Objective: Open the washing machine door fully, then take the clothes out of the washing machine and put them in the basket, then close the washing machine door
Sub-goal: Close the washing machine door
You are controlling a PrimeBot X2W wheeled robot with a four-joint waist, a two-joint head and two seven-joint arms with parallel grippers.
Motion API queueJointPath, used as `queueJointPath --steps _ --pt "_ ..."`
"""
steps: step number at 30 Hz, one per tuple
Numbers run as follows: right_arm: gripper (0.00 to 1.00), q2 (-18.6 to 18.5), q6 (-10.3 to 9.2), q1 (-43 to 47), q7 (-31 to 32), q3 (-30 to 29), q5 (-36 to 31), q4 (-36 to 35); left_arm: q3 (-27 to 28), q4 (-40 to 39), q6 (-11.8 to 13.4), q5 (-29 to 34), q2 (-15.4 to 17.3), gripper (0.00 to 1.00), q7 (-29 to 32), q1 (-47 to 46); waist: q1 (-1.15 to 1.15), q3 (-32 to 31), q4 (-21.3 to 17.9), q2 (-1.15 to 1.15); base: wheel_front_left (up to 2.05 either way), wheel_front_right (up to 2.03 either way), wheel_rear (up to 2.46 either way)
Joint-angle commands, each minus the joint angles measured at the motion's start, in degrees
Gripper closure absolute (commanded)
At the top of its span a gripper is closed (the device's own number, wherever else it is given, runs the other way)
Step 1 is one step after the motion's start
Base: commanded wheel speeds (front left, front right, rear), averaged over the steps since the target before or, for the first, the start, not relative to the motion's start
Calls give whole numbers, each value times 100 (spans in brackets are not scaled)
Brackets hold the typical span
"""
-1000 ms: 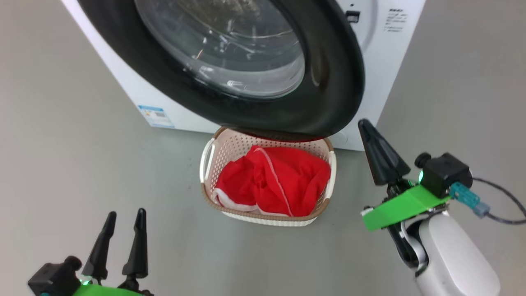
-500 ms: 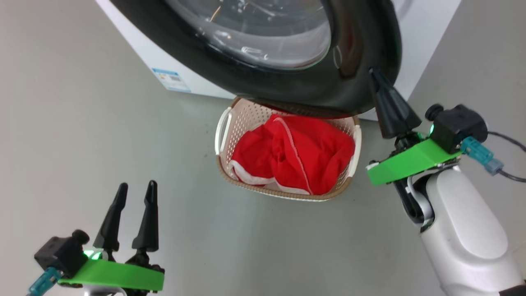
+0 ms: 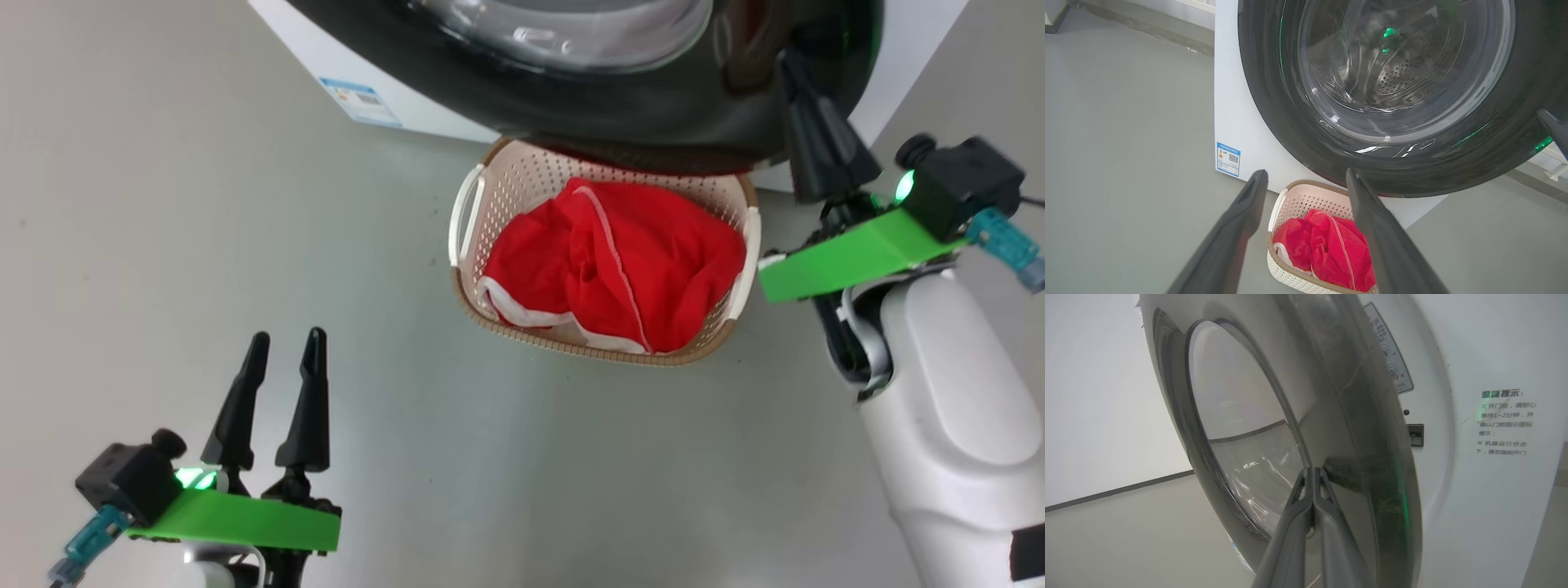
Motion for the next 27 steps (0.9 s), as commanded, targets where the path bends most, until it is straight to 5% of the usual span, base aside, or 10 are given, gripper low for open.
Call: queueJointPath --steps 1,27 --pt "100 85 18 -172 -36 26 -51 -151 185 -140 -32 -53 122 0 -45 -136 0 152 63 0 0 0 0" --pt "100 85 18 -1255 -36 -523 -9 -322 62 -226 -32 -292 45 0 -45 -577 0 911 224 0 0 0 0"
